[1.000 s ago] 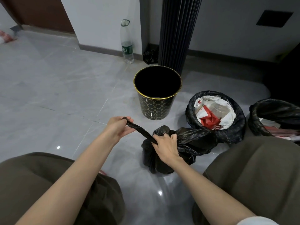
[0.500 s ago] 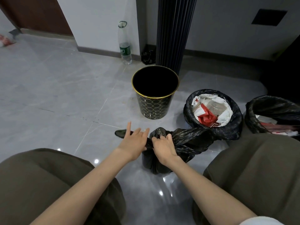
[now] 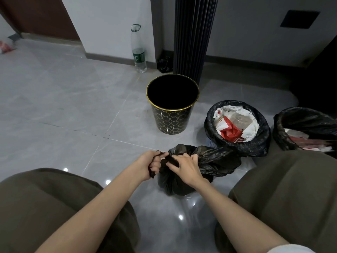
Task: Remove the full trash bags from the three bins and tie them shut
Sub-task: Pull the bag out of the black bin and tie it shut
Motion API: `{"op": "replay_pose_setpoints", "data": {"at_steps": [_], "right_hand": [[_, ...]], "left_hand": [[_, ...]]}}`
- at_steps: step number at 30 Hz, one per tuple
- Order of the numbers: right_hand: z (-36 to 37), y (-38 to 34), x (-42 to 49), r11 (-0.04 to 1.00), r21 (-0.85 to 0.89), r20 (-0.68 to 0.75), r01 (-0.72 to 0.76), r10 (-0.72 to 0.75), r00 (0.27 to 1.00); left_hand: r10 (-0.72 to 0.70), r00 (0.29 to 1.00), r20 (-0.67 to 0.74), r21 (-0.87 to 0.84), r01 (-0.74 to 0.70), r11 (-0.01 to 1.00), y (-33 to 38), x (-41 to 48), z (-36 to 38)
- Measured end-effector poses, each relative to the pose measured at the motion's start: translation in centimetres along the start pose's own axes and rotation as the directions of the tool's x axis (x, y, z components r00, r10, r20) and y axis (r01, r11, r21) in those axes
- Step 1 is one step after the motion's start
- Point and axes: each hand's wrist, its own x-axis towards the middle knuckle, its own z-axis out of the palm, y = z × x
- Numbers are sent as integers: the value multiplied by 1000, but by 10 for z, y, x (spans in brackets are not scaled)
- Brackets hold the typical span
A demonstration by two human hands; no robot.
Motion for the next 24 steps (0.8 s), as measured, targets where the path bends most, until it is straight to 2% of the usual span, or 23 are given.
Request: {"op": "replay_pose_setpoints", "data": {"at_steps": [1, 2, 4, 5, 6, 7, 8, 9, 10, 11, 12, 13, 14, 15, 16, 17, 18, 19, 20, 21, 22, 24], "right_hand": [[0, -1, 0, 1000, -18, 15, 18, -17, 1000], [0, -3, -1, 999, -43, 24, 32, -31, 999], [2, -5, -2, 996, -74, 18, 42, -41, 999], [2, -5, -3, 997, -69, 10, 43, -42, 999], [3, -6, -4, 997, -59, 5, 44, -44, 999], [2, -6, -5, 997, -54, 2, 48, -48, 999], [2, -6, -6, 997, -58, -3, 53, -53, 999], [2, -6, -7, 996, -73, -11, 59, -60, 998], [2, -6, -8, 993, -95, -17, 63, -65, 998], [2, -6, -8, 990, -121, -21, 66, -69, 997], [3, -7, -8, 987, -145, -19, 68, -72, 997], [4, -8, -8, 983, -169, -15, 71, -75, 997], [5, -8, -9, 979, -190, -9, 75, -79, 997], [5, -9, -9, 975, -209, -5, 81, -84, 996], [5, -9, -9, 971, -221, 1, 86, -88, 996], [5, -9, -9, 968, -233, 8, 92, -93, 996], [5, -9, -9, 966, -240, 14, 101, -101, 995], [5, -9, -8, 964, -244, 14, 109, -109, 994], [6, -8, -8, 963, -245, 16, 113, -113, 993], [6, -8, -8, 962, -246, 18, 115, -114, 993], [6, -7, -8, 962, -246, 20, 117, -116, 993], [8, -6, -9, 961, -248, 14, 125, -125, 992]], "left_hand": [[-16, 1000, 9, -168, 17, 986, 0, 3, -2], [-16, 1000, 12, -262, 19, 965, 0, 5, -4], [35, 999, -13, -265, -37, 963, -5, 9, -3], [79, 996, -50, -184, -87, 979, -8, 10, -2], [149, 984, -96, -22, -152, 988, -10, 12, -2], [255, 960, -119, 231, -223, 947, -13, 11, -4], [381, 920, -95, 551, -270, 790, -14, 10, -6], [491, 871, -19, 836, -255, 486, -16, 9, -9], [559, 825, 83, 983, -160, 90, -18, 9, -13], [587, 791, 173, 968, -26, -249, -19, 6, -14], [598, 762, 247, 891, 63, -449, -20, 3, -12], [591, 744, 310, 824, 100, -558, -22, 2, -9], [569, 745, 349, 778, 107, -619, -23, 3, -6], [547, 759, 354, 771, 94, -630, -22, 2, -3], [540, 777, 323, 817, 60, -574, -20, 4, -3], [533, 808, 252, 905, -1, -426, -17, 7, -4], [501, 851, 158, 981, -76, -181, -14, 10, -5], [444, 893, 76, 985, -136, 105, -11, 11, -5], [376, 927, 2, 920, -149, 364, -11, 11, -3], [294, 954, -62, 810, -124, 574, -10, 8, 0], [210, 972, -104, 690, -81, 719, -9, 6, 1], [63, 991, -117, 487, 2, 873, -6, 1, 0]]}}
